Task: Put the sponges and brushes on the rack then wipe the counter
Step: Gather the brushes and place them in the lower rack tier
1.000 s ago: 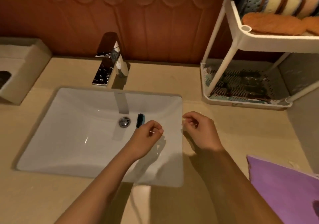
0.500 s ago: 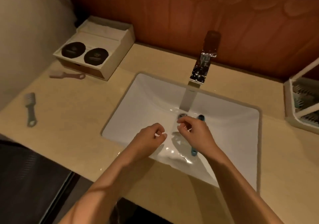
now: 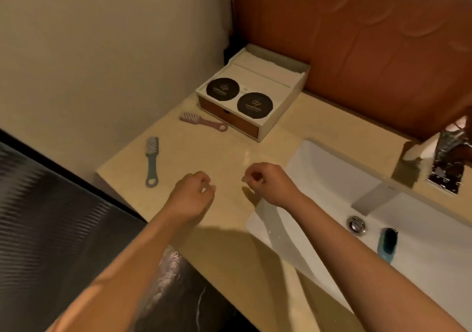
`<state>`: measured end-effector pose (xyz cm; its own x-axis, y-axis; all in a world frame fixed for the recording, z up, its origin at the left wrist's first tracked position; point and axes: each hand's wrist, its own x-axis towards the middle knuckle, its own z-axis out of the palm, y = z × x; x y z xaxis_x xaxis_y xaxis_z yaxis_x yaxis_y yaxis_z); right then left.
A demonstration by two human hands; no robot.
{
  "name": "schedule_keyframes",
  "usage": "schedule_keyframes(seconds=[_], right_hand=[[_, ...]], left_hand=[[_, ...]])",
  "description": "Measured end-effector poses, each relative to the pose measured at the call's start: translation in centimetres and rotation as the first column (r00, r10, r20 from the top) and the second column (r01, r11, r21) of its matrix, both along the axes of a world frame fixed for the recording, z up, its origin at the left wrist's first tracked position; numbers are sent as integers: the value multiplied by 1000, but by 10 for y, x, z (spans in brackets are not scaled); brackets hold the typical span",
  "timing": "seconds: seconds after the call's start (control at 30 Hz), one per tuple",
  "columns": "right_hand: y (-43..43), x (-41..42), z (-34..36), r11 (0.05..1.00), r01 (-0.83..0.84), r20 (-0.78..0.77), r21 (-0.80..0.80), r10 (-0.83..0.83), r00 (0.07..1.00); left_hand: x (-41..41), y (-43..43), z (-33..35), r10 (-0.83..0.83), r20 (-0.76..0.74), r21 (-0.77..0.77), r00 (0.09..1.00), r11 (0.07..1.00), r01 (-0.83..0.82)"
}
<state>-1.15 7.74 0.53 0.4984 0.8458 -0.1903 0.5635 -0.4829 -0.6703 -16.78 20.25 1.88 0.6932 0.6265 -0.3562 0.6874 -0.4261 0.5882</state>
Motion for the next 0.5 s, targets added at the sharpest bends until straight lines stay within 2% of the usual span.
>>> schedule_keyframes(seconds=[0.1,0.23,0.33,0.5], right_hand=[[51,4,0,997,-23,69,-68,28,997],[112,12,-2,997,-37,162,-70,48,986],[142,18,-10,995,-66,236,-74,82,968],[172,33,-17,999,8,271,-54,7,963]], left_hand=[[-6,36,-2,145,-28,136,989,981,-140],[-11,74,-5,331,-42,278,943,910,-308],[-16,94,-16,381,-136,358,915,880,-313],[-18,110,-27,433,-196,412,880,850,-327]])
